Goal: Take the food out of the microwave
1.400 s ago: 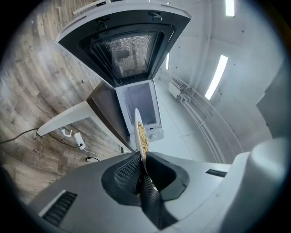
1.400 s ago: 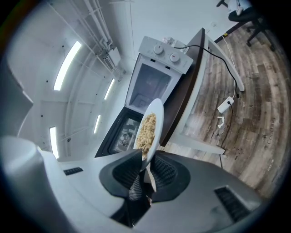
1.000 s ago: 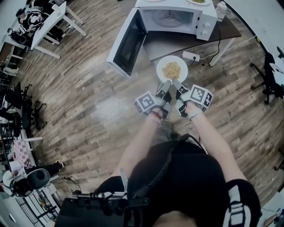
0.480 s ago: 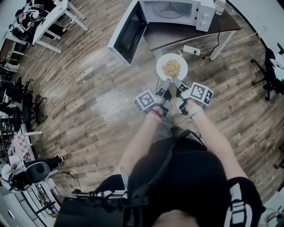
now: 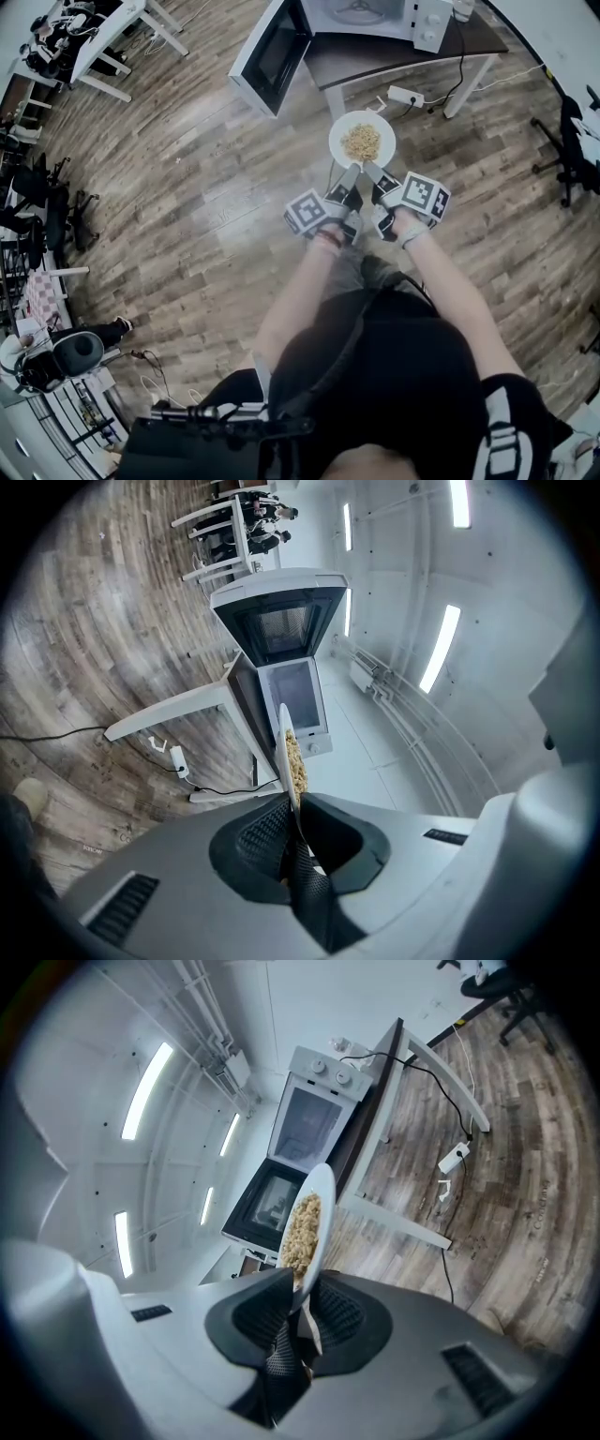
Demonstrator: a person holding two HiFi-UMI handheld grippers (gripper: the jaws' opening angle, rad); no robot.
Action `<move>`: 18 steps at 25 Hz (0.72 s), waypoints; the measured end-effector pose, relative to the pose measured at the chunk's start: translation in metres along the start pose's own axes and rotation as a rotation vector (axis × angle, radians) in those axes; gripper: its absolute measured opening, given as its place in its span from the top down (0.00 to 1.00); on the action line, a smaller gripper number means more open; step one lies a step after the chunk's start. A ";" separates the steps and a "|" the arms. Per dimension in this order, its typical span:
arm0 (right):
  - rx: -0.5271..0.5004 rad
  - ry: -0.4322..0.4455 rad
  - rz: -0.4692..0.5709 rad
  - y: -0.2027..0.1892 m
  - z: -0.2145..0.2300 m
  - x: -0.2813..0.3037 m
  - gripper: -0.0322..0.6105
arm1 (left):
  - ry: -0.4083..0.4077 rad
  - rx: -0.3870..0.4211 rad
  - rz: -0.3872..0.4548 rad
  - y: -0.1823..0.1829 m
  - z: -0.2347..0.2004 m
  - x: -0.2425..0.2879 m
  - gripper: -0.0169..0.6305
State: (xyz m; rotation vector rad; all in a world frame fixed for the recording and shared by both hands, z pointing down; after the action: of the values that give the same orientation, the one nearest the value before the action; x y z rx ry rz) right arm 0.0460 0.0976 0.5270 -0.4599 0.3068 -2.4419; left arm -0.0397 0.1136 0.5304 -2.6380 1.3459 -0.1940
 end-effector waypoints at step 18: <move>0.003 0.002 0.005 -0.045 -0.001 -0.041 0.86 | -0.002 -0.003 -0.014 -0.040 0.003 -0.045 0.93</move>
State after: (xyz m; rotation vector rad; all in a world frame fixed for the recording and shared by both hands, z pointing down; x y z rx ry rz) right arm 0.0516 0.1581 0.5307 -0.4554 0.3042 -2.4379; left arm -0.0340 0.1738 0.5345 -2.6493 1.3288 -0.1911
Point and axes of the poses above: the fingertips, and each gripper's own axes: x forward along the fingers, z to its right, y out of its top, the point moved 4 cm from there along -x, backward along the fingers
